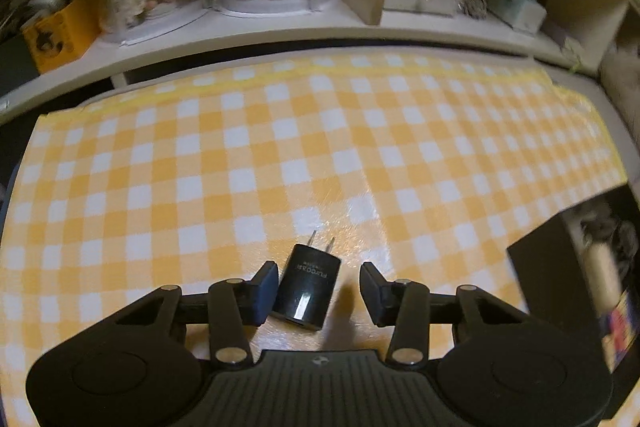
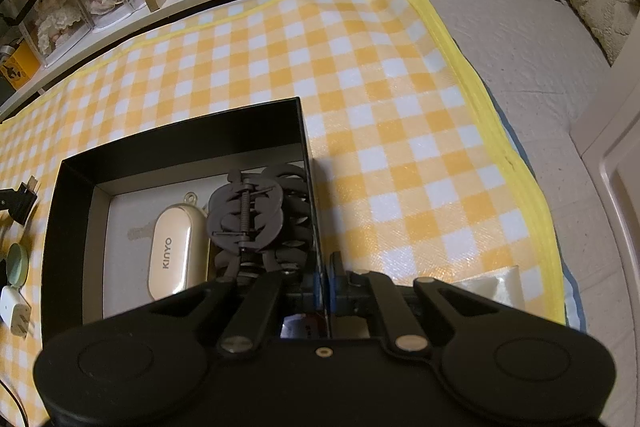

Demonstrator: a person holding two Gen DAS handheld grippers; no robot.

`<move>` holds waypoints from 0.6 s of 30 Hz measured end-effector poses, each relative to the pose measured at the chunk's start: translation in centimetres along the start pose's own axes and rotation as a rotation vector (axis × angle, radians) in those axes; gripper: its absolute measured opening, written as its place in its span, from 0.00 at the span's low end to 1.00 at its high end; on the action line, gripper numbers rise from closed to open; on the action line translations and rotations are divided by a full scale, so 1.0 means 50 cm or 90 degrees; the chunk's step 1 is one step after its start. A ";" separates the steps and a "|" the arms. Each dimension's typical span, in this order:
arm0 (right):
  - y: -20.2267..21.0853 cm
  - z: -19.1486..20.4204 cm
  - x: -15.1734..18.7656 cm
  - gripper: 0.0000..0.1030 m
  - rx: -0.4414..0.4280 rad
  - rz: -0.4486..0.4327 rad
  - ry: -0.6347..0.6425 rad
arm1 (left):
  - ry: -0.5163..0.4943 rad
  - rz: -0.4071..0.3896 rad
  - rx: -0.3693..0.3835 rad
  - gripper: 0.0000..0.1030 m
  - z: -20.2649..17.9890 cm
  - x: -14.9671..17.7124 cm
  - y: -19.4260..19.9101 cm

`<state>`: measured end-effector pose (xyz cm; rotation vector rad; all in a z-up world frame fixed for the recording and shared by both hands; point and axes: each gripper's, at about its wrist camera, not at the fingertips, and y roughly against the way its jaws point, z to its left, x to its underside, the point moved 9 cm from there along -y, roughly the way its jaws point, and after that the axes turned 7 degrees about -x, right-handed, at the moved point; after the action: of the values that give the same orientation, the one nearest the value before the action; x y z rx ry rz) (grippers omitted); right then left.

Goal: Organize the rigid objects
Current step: 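Grasp the black phone charger with the left gripper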

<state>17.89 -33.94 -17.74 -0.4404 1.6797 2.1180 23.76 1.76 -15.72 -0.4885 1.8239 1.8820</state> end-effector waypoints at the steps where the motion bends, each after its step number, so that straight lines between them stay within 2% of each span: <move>1: 0.000 0.000 0.000 0.05 0.000 0.000 0.000 | -0.007 0.002 -0.001 0.43 0.001 0.001 -0.005; 6: 0.000 0.000 0.001 0.05 0.001 0.001 0.000 | -0.044 0.017 -0.017 0.39 0.003 0.013 -0.025; 8: 0.000 0.000 0.001 0.05 0.000 0.001 0.001 | -0.042 0.015 -0.013 0.35 0.004 0.013 -0.028; 11: 0.001 0.000 0.001 0.05 0.000 0.001 0.001 | -0.039 0.011 -0.016 0.34 0.004 0.012 -0.025; 14: -0.001 -0.001 0.002 0.05 0.000 0.001 0.000 | -0.012 0.001 -0.015 0.34 0.003 0.008 -0.016; 18: -0.002 -0.004 0.005 0.05 0.000 0.002 0.001 | 0.041 -0.057 0.038 0.33 -0.024 -0.024 0.042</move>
<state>17.70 -34.06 -17.99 -0.4391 1.6827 2.1200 23.48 0.45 -13.36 -0.6057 1.8615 1.7664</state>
